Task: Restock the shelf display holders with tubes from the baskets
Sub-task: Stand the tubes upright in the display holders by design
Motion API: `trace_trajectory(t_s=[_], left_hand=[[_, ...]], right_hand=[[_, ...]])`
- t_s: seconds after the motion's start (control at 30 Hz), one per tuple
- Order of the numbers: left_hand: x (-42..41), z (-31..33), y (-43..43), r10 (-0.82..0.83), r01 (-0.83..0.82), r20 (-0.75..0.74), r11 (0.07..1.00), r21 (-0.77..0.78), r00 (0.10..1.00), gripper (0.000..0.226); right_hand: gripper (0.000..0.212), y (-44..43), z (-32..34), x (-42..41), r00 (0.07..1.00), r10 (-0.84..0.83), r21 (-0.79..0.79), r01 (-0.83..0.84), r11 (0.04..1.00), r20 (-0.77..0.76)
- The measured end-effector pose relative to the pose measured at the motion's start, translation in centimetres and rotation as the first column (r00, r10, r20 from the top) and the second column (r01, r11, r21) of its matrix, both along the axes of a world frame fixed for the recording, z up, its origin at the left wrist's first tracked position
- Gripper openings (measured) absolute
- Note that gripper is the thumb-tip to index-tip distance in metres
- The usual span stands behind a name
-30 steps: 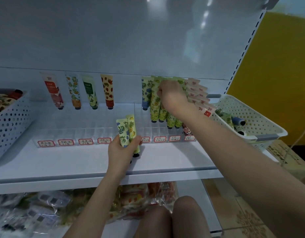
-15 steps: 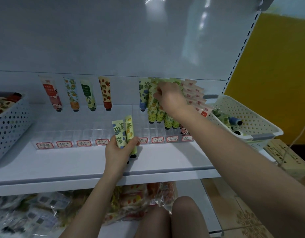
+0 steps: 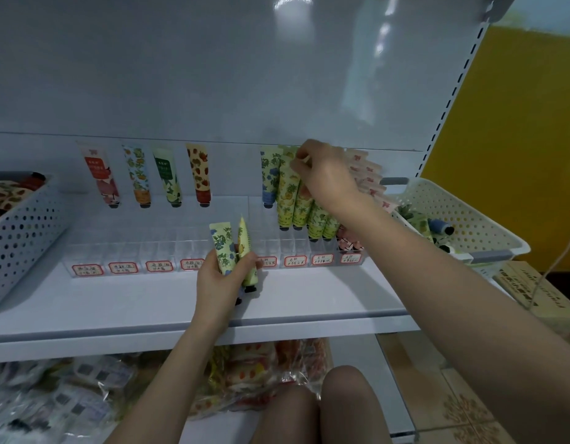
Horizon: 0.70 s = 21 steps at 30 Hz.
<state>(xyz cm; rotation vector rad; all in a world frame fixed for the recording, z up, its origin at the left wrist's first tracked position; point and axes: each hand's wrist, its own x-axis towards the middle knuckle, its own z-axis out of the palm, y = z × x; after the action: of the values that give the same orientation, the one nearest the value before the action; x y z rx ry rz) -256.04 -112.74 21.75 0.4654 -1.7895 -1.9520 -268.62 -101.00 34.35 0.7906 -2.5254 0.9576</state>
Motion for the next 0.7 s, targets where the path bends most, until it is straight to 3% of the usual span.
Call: trace_trajectory(t_s=[0.07, 0.13, 0.37, 0.53, 0.7], left_hand=[[0.4, 0.5, 0.1, -0.077, 0.079, -0.034, 0.994, 0.076, 0.996, 0.007], [0.8, 1.2, 0.2, -0.143, 0.150, -0.058, 0.980, 0.134, 0.988, 0.010], [2.0, 3.9, 2.1, -0.259, 0.283, -0.176, 0.951, 0.127, 0.950, 0.010], [2.3, 4.4, 3.5, -0.249, 0.254, -0.156, 0.967, 0.012, 0.956, 0.020], [2.9, 4.8, 3.7, -0.283, 0.300, -0.130, 0.942, 0.147, 0.950, 0.019]], right_hand=[[0.012, 0.6, 0.2, 0.6, 0.997, 0.068, -0.158, -0.062, 0.985, 0.034], [0.007, 1.3, 0.2, 1.4, 0.989, 0.116, -0.220, -0.092, 0.971, 0.097], [0.019, 3.2, 0.2, 5.1, 0.887, 0.287, -0.204, -0.225, 0.953, 0.363], [0.030, 3.4, 0.6, 6.8, 0.890, 0.247, -0.132, -0.212, 0.968, 0.384], [0.022, 4.9, 1.2, 6.9, 0.854, 0.273, -0.179, -0.214, 0.960, 0.444]])
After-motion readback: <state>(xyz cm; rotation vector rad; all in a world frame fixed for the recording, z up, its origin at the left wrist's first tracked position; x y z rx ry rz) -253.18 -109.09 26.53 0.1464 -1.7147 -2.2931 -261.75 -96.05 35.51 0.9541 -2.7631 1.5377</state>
